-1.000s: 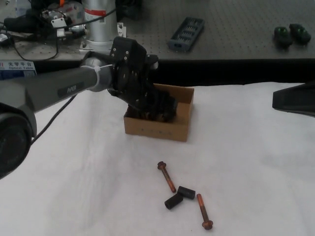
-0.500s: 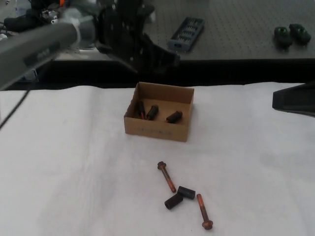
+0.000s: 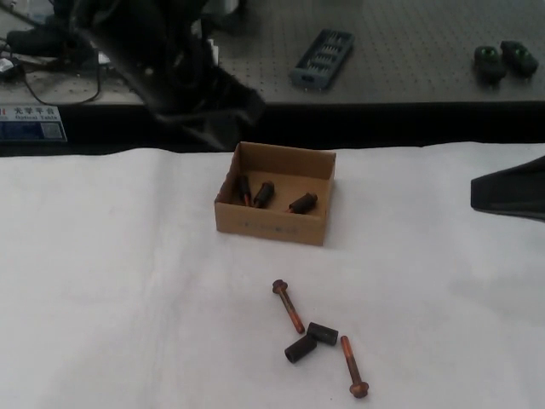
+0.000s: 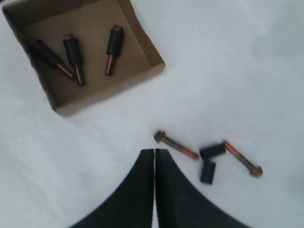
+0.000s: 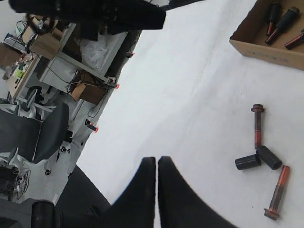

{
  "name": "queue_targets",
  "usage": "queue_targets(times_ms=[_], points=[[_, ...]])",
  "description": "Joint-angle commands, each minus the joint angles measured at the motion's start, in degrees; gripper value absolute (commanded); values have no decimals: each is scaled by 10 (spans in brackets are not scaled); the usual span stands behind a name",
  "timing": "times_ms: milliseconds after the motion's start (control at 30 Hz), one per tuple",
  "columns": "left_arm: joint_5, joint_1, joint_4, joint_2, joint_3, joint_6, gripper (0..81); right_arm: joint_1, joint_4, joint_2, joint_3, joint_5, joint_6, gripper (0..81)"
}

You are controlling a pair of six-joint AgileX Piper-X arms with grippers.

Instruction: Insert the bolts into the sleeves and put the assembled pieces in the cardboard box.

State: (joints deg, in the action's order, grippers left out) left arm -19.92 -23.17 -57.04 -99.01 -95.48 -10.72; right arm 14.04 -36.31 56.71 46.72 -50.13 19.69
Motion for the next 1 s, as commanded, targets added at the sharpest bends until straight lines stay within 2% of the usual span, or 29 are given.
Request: queue_targets(times_ms=[0, 100, 300, 400, 667, 767, 933, 967], points=[[3, 1, -9, 40, 46, -9, 7, -2, -15, -4, 3, -10, -11, 27], [-4, 1, 11, 116, 144, -6, 7, -2, -20, -4, 3, -10, -54, 27], [-20, 1, 80, 273, 325, 40, 7, -2, -23, -4, 3, -6, -52, 27], [-31, 1, 100, 343, 380, 47, 7, -2, -31, -4, 3, -6, -52, 27], [-31, 1, 108, 453, 431, 47, 7, -2, -37, -4, 3, -3, -39, 27], [-31, 1, 108, 460, 431, 47, 7, 0, -38, -4, 3, 23, 9, 27], [-31, 1, 108, 460, 431, 46, 7, 25, -60, -2, 3, 103, 24, 1], [-31, 1, 108, 460, 431, 46, 7, 36, -64, 0, 3, 120, 24, 32]])
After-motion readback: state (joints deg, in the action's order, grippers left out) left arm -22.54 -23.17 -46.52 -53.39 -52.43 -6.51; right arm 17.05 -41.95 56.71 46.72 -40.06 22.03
